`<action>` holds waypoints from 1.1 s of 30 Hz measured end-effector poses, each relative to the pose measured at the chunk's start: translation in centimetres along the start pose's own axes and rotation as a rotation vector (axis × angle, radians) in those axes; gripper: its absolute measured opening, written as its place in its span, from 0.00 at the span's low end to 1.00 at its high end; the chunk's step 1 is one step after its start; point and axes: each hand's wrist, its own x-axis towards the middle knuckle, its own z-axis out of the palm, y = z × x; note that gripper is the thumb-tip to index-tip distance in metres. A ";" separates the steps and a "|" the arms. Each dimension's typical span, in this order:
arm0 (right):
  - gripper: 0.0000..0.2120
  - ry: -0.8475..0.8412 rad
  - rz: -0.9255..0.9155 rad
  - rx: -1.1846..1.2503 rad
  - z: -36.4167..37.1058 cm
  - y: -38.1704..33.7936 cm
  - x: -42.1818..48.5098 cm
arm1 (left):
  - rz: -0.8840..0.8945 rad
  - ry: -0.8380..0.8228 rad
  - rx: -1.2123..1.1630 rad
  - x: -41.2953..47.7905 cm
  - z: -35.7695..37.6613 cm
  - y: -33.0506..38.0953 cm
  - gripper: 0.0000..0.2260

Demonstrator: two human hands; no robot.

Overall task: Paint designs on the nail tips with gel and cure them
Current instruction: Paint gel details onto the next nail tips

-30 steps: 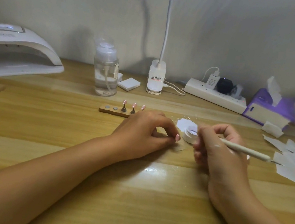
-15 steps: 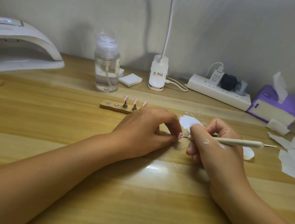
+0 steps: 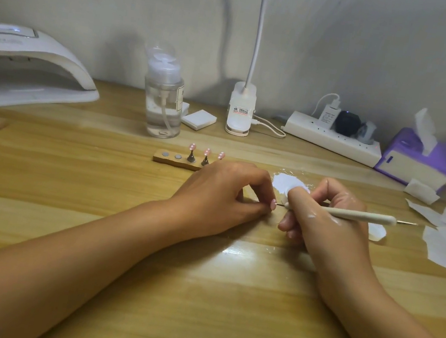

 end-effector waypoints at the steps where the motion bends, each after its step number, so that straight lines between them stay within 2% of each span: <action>1: 0.08 -0.003 -0.001 0.000 0.0 0.0 0.0 | -0.001 0.000 0.000 0.0 0.0 0.0 0.11; 12: 0.07 -0.004 -0.005 -0.006 0.1 -0.1 -0.2 | -0.014 0.012 0.019 0.0 0.0 0.1 0.16; 23: 0.07 -0.009 -0.004 0.022 0.0 -0.2 -0.2 | 0.011 0.009 -0.002 0.0 0.1 -0.1 0.12; 28: 0.15 -0.001 -0.018 0.048 -0.2 -0.1 -0.1 | 0.010 0.005 -0.008 0.0 0.1 -0.2 0.10; 33: 0.16 0.000 -0.011 0.077 -0.2 -0.3 -0.1 | 0.008 0.003 -0.021 0.1 0.1 -0.2 0.09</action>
